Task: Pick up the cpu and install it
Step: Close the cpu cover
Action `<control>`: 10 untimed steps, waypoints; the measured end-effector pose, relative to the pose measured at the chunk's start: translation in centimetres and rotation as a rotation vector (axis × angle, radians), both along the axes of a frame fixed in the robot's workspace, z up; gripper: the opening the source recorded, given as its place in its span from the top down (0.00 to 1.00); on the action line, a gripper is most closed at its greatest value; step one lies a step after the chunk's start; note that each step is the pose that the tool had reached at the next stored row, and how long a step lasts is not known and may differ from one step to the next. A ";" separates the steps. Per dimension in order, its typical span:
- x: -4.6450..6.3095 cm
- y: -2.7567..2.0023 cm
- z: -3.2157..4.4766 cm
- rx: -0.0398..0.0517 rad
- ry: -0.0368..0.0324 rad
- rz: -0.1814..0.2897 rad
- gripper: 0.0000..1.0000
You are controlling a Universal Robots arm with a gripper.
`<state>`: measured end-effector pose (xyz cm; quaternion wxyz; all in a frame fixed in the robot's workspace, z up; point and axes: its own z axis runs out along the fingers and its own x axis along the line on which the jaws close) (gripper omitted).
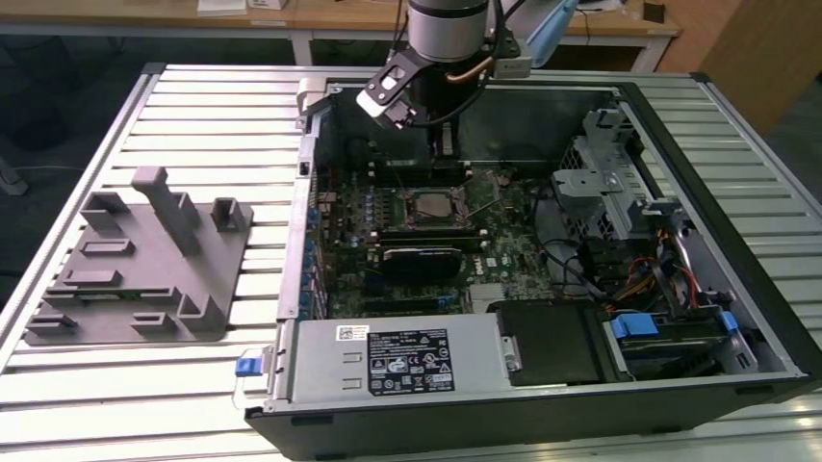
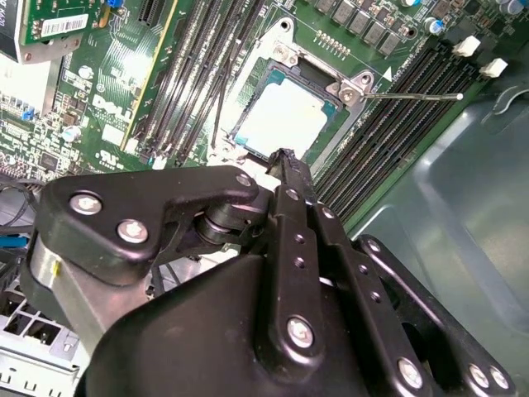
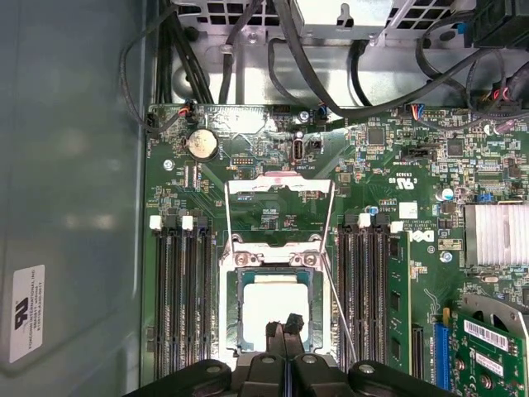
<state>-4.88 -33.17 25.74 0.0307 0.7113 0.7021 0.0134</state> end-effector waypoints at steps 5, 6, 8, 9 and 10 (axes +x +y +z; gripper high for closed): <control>0.3 0.00 0.00 0.0000 0.0001 0.000 0.89; 0.3 0.00 0.00 0.0000 0.0001 0.000 0.89; 0.5 0.00 0.00 0.0000 0.0000 0.000 0.89; 0.6 0.00 0.00 0.0000 0.0000 0.000 0.89; 0.7 0.00 0.00 0.0000 0.0000 0.000 0.89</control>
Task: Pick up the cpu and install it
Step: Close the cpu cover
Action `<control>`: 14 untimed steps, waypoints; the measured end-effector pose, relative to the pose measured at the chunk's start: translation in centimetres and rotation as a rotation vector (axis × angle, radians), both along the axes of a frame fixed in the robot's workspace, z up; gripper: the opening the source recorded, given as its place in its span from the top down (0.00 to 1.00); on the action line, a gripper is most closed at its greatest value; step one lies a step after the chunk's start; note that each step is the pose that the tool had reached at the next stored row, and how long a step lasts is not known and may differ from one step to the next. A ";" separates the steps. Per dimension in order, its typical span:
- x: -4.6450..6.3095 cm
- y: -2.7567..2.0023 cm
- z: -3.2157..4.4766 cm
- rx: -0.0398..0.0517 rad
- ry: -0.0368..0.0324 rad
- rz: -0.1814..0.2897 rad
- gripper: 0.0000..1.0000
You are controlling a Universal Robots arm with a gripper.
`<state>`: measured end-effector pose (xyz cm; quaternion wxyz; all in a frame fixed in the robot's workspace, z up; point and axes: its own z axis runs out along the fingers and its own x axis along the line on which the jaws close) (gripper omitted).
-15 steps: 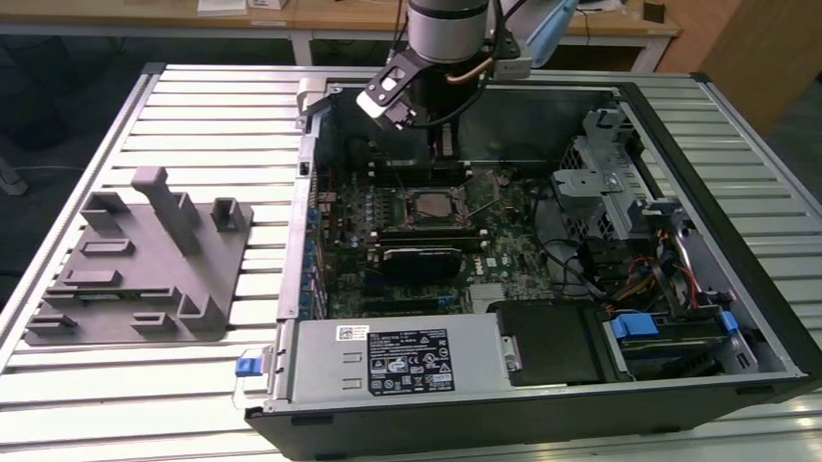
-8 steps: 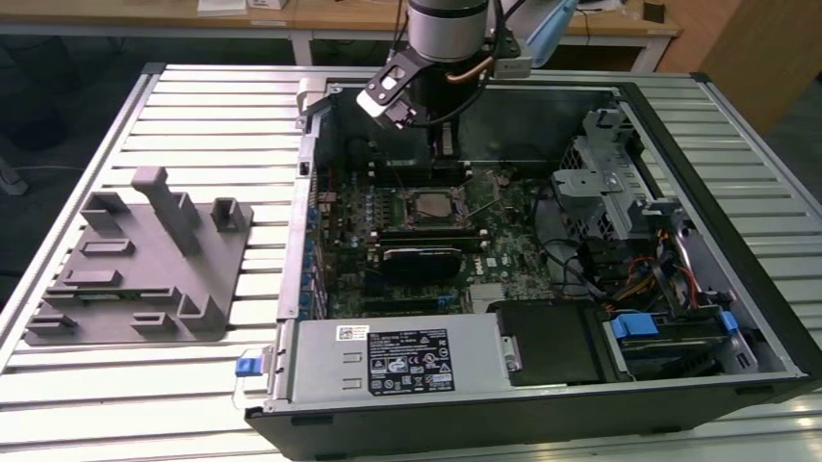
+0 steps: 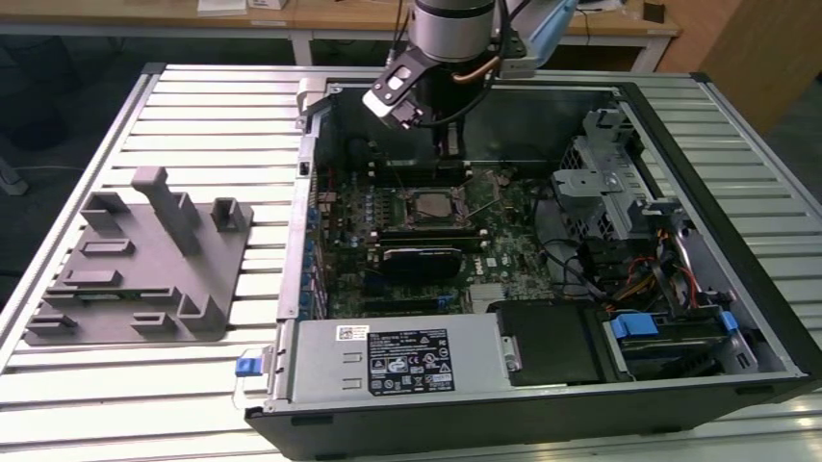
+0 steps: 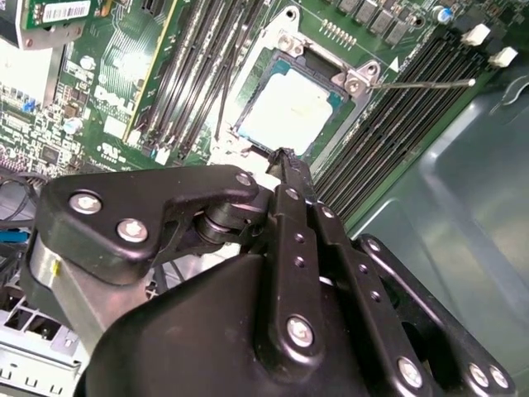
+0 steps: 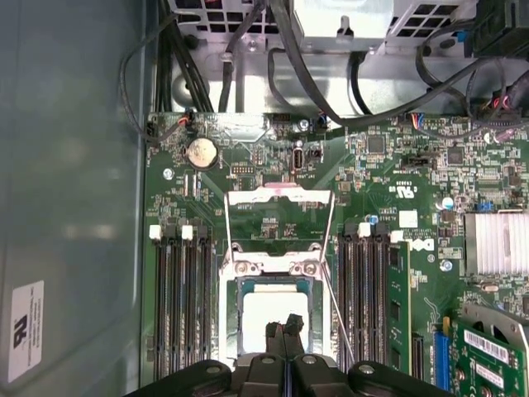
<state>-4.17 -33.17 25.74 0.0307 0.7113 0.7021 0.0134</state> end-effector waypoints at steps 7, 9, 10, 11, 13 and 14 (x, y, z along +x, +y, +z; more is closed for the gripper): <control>0.7 0.00 0.00 0.0000 0.0000 0.000 0.89; 1.0 0.01 0.00 0.0001 0.0000 0.000 0.89; 1.1 0.01 0.00 0.0000 0.0000 0.000 0.89; 1.3 0.01 0.00 0.0000 0.0000 0.000 0.89; 1.6 0.01 0.00 0.0000 0.0000 0.000 0.89; 1.8 0.01 0.00 0.0000 0.0000 0.000 0.89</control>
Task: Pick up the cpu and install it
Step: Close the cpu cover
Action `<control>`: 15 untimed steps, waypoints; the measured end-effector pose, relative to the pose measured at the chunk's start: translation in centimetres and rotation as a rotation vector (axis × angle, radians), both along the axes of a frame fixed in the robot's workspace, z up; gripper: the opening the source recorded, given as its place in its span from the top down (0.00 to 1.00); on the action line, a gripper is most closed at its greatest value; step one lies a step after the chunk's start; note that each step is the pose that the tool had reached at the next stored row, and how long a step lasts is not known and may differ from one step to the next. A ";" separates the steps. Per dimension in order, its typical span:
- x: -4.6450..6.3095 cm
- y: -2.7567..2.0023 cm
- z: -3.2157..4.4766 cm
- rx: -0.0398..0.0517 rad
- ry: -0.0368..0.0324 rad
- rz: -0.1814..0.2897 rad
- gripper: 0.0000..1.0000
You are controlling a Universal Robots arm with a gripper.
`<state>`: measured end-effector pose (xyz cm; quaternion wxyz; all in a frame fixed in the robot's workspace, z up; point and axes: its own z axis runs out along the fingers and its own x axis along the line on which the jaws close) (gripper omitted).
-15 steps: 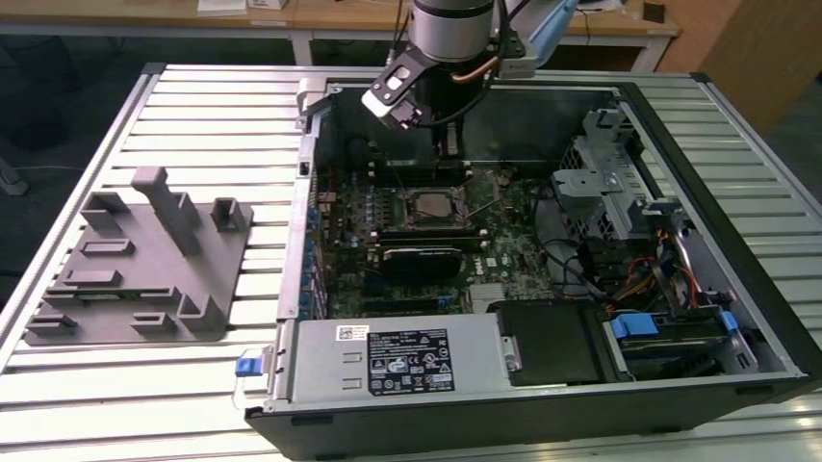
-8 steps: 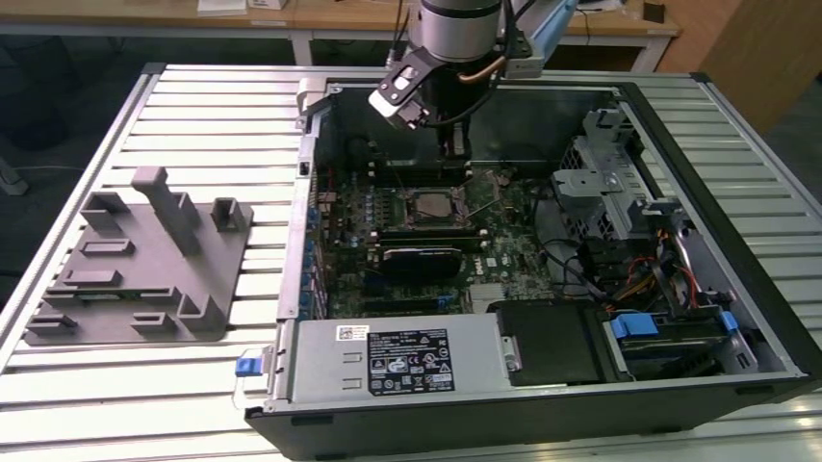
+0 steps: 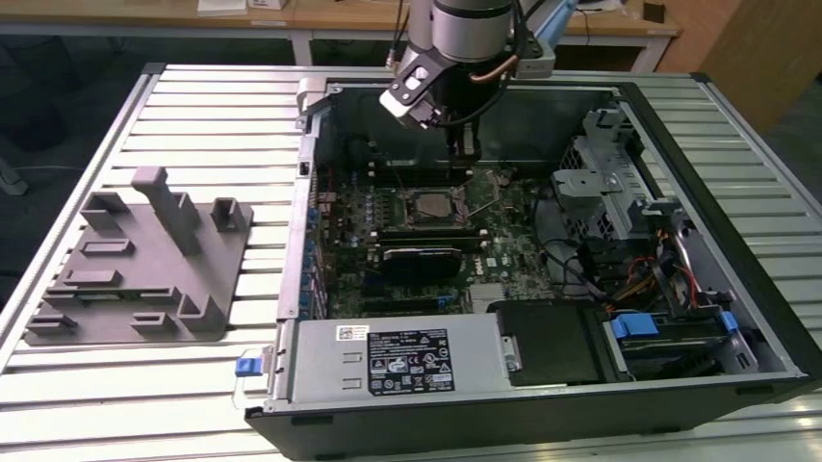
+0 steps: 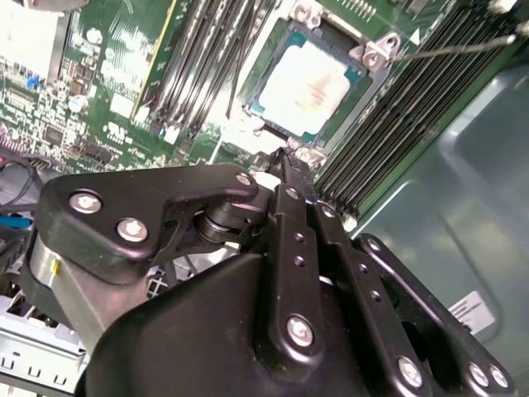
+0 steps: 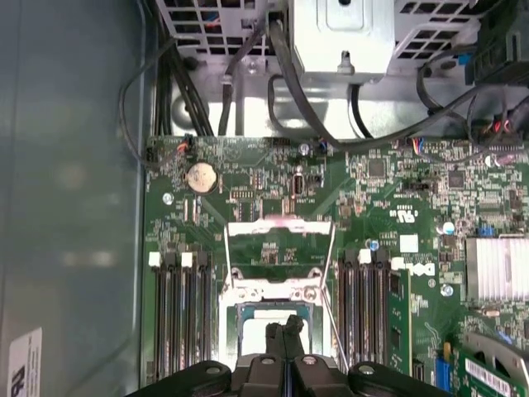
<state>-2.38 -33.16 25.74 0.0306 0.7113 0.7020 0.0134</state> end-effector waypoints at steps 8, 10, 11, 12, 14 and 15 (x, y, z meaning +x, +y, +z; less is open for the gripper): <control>1.3 0.02 0.00 0.0000 0.0000 0.000 0.89; 1.7 0.02 0.00 0.0000 0.0000 0.000 0.89; 1.9 0.03 0.00 -0.0001 0.0001 0.000 0.89; 2.1 0.03 0.00 0.0000 0.0000 0.000 0.89; 2.4 0.04 0.00 0.0000 0.0000 0.000 0.89; 2.7 0.05 0.00 0.0000 0.0000 0.000 0.89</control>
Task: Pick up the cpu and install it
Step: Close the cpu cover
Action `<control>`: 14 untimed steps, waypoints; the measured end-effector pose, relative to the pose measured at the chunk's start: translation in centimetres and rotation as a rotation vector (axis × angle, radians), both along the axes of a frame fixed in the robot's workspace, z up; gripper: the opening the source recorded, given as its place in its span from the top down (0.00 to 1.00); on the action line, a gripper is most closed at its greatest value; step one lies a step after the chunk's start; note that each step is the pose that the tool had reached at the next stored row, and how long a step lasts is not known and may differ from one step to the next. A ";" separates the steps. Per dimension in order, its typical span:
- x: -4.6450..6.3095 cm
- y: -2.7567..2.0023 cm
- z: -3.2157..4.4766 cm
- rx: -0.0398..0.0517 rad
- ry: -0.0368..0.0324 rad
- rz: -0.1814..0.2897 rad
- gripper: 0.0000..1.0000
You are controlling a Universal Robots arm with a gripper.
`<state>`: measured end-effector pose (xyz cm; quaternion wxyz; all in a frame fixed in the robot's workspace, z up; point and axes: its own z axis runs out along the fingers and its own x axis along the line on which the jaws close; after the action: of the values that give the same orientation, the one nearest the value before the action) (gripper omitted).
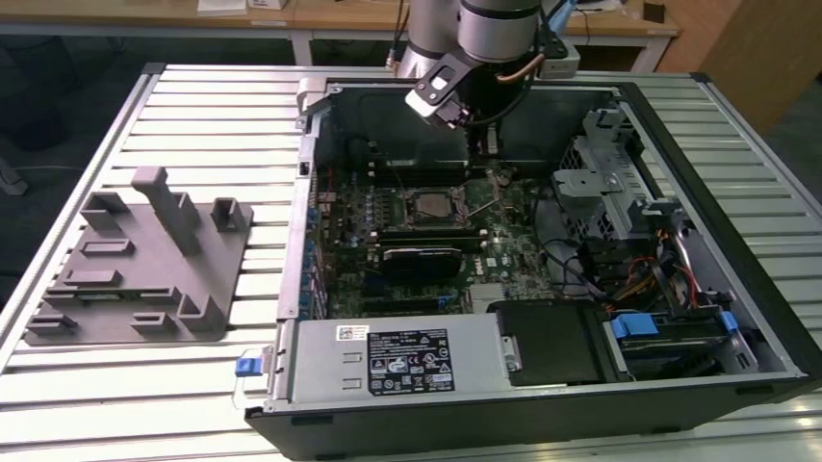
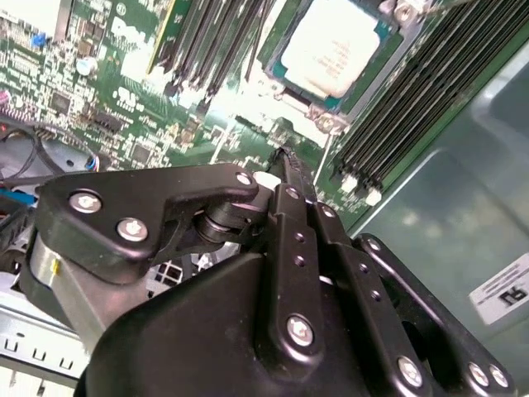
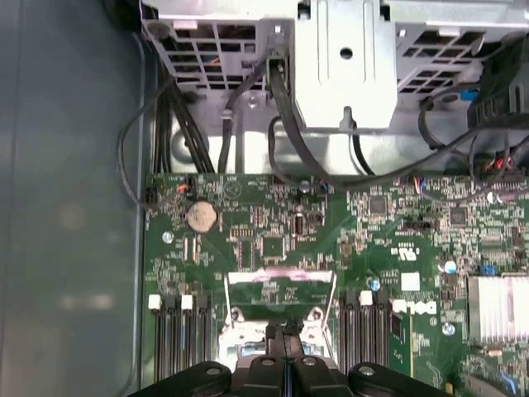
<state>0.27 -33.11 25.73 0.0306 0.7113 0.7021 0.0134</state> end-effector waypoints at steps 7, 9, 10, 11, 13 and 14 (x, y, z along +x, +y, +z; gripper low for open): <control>1.2 0.05 -0.01 0.0000 0.0000 0.000 0.89; 1.6 0.06 -0.01 -0.0001 0.0000 0.000 0.89; 1.9 0.07 -0.01 -0.0002 0.0001 0.000 0.89; 2.1 0.08 -0.02 -0.0002 0.0001 0.000 0.89; 2.5 0.10 -0.03 -0.0001 0.0000 0.000 0.89; 2.7 0.10 -0.04 0.0000 0.0000 0.000 0.89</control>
<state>2.98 -33.00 25.70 0.0307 0.7114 0.7020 0.0134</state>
